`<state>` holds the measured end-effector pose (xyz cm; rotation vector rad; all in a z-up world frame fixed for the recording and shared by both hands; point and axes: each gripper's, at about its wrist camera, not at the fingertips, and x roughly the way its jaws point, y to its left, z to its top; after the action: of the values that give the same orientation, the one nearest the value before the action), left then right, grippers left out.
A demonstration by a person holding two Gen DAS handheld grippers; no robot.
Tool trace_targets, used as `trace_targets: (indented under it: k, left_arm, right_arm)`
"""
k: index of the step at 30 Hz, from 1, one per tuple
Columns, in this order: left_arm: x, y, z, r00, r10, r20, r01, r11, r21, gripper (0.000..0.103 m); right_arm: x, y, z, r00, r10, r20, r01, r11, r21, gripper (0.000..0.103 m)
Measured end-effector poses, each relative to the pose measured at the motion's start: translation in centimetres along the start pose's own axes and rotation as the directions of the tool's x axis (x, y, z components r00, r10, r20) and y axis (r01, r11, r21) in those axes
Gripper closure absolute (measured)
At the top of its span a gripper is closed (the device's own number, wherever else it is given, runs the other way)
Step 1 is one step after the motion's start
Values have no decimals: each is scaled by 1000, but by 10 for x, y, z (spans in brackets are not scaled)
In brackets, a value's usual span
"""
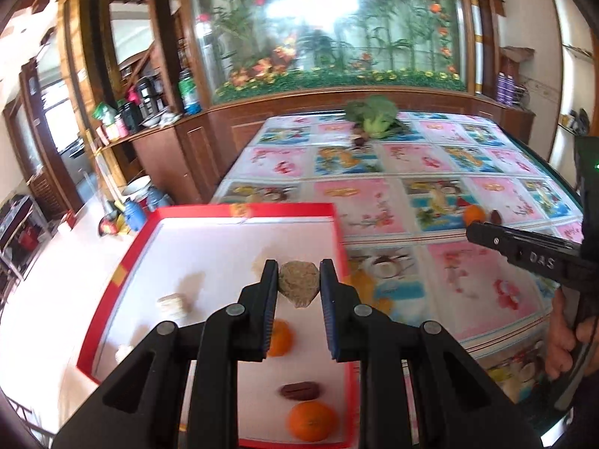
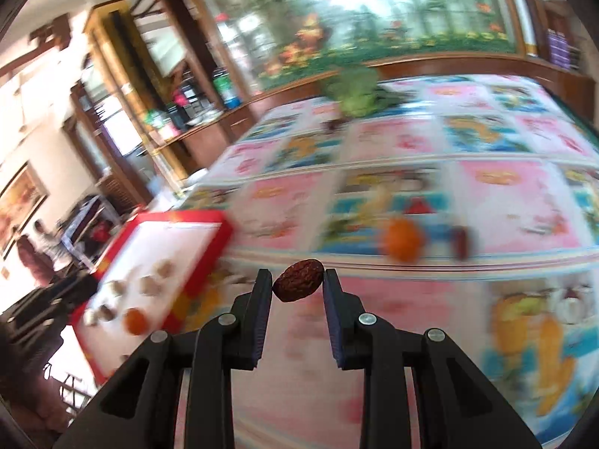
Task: Organize fruits
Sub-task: 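Carry the date and cake into the red tray and open both grippers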
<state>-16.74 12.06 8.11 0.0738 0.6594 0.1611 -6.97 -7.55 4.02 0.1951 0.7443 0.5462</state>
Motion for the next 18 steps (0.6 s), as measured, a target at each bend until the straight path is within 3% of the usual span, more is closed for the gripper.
trace_targets:
  k: [5, 9, 18]
  left_arm:
    - [9, 49, -14, 996, 80, -38, -82, 994, -78, 79]
    - [19, 86, -22, 987, 141, -70, -150, 980, -131, 79]
    - [56, 138, -11, 961, 238, -140, -259, 952, -161, 79]
  right_arm:
    - [18, 61, 2, 994, 103, -38, -106, 990, -90, 77]
    - [34, 95, 2, 988, 140, -71, -149, 978, -144, 77]
    - [64, 126, -14, 980, 143, -138, -167, 969, -180, 77]
